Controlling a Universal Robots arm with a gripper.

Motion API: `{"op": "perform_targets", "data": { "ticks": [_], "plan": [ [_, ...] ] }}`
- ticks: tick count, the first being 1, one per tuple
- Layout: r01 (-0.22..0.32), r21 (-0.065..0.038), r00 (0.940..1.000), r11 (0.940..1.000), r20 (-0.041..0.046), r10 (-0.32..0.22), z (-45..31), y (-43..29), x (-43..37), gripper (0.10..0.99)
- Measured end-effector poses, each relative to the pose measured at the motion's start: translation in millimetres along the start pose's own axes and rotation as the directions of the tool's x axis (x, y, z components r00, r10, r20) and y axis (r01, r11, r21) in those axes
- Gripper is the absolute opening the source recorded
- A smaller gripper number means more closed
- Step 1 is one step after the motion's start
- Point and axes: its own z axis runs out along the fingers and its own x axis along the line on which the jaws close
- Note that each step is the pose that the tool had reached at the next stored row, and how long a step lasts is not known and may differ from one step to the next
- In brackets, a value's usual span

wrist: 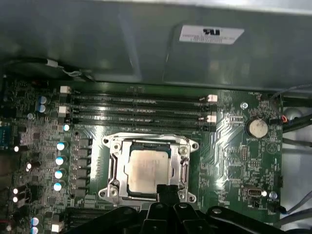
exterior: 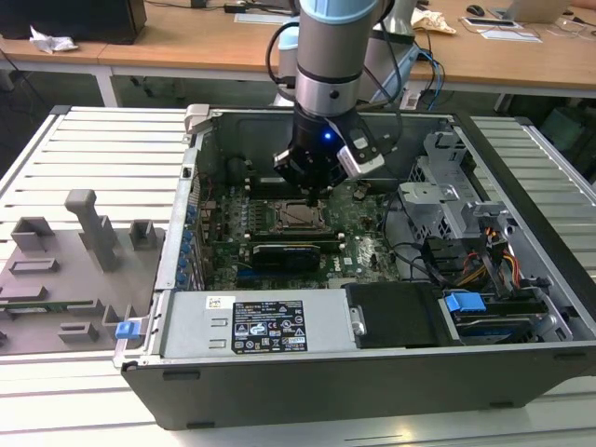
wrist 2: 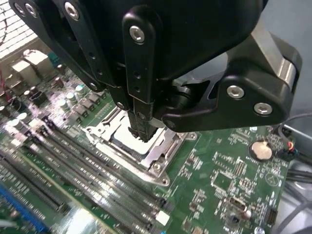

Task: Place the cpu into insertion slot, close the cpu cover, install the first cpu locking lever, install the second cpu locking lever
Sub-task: 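Install the second cpu locking lever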

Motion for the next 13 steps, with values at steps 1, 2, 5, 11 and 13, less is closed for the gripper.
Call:
{"op": "perform_targets", "data": {
  "ticks": [1, 2, 5, 11, 13],
  "plan": [
    [0.0, 0.0, 1.0, 1.0, 0.0, 0.0, 0.2, -2.4, 0.2, 0.106],
    [0.0, 0.0, 1.0, 1.0, 0.0, 0.0, 0.3, -4.7, 0.4, 0.106],
    [0.0, 0.0, 1.0, 1.0, 0.0001, 0.0, 0.7, -10.5, 0.9, 0.106],
    [0.0, 0.0, 1.0, 1.0, 0.0001, 0.0, 1.1, -18.6, 4.8, 0.106],
    [0.0, 0.0, 1.0, 1.0, 0.0, 0.0, 1.1, -21.5, 7.1, 0.106]
  ]
}}
